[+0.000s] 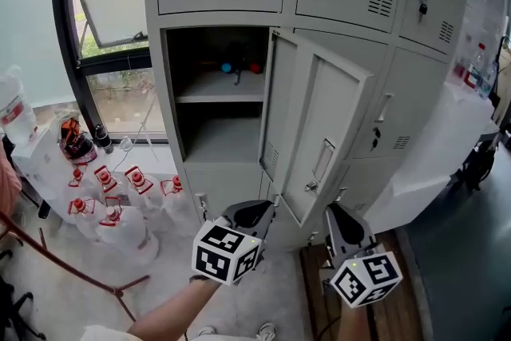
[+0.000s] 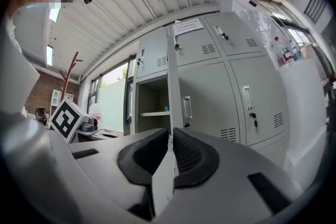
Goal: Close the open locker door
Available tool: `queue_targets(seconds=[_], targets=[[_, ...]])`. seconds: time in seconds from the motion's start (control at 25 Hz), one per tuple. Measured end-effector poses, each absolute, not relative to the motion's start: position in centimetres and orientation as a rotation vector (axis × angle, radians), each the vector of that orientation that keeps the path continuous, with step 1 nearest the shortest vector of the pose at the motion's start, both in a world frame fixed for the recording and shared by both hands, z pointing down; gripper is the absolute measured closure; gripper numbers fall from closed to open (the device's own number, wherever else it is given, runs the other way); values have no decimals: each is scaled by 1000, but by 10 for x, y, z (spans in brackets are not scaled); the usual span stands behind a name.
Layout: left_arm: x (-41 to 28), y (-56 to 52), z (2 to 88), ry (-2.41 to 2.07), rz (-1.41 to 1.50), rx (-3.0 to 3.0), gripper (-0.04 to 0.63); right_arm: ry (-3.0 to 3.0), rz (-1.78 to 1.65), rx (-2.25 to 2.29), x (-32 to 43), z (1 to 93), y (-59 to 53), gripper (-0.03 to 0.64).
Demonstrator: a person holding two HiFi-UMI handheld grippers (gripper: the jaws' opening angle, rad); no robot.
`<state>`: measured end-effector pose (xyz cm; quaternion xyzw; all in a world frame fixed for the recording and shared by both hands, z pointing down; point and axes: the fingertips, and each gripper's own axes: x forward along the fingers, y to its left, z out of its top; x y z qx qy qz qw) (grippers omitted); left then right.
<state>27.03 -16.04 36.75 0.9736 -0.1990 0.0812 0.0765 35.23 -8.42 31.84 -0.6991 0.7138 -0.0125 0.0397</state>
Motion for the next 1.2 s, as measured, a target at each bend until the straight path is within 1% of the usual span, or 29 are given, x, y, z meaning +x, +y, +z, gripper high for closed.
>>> queue_targets(seconds=[0.28,0.4,0.56,0.8,1.2], targets=[[283,-171,364,-745,234,2890,589,2315,26,-1949,367,300,-99,607],[284,-173,362,-801,216,2870,589,2374,46,-1861,368,293,-102,570],[287,-174,358,-858,200,2856,589,2436,53,-1788,371,291,-107,560],[286,-173,360,-919,195,2834,589,2501,51,-1675,373,285,-113,509],[269,-179,357,-1027,183,2798,589,2596,50,-1530,373,280,-125,492]])
